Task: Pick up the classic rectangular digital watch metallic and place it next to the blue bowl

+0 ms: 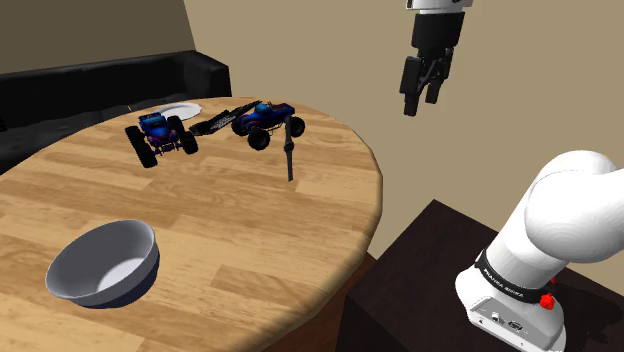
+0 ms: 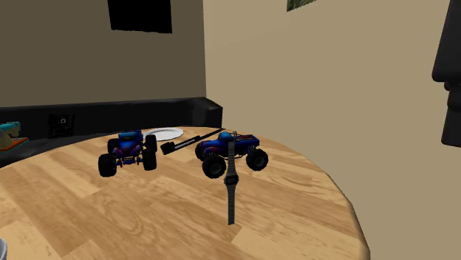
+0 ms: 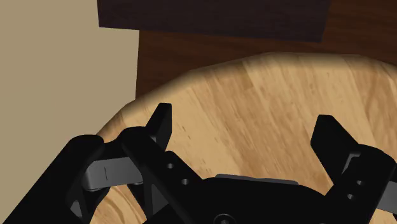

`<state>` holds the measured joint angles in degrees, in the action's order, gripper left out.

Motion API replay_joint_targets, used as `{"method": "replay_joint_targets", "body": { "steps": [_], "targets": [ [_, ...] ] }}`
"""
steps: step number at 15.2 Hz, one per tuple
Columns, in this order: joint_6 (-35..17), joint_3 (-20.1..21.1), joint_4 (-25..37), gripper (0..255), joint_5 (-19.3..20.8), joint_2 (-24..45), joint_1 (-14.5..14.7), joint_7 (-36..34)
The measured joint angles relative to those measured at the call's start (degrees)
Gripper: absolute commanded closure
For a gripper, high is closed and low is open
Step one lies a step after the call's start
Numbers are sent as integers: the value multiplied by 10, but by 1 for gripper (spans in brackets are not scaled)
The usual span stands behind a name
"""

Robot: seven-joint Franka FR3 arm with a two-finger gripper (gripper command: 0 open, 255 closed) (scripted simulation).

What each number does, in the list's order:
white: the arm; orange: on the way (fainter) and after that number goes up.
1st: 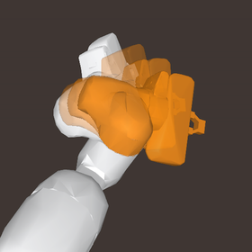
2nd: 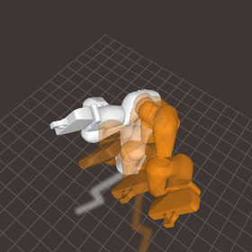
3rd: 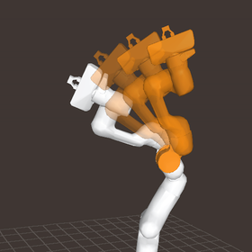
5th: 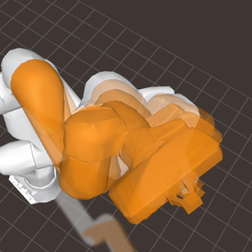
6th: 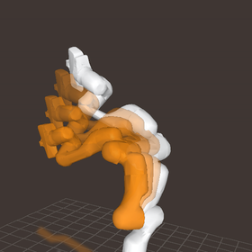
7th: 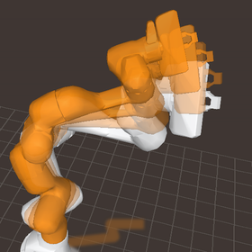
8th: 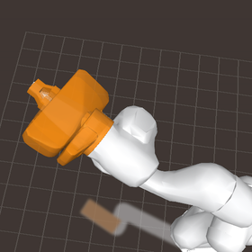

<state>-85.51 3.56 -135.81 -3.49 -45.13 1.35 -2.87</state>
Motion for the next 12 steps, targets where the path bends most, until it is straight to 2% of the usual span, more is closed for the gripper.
{"method": "replay_joint_targets", "body": {
  "steps": [3, 6, 12],
  "targets": [
    [-28, 2, -4, 0, -1, 13, 0, 0],
    [-99, 6, -24, 0, -1, 34, 0, 3],
    [-253, 20, -23, 0, -1, 124, -1, 0]
  ]
}}
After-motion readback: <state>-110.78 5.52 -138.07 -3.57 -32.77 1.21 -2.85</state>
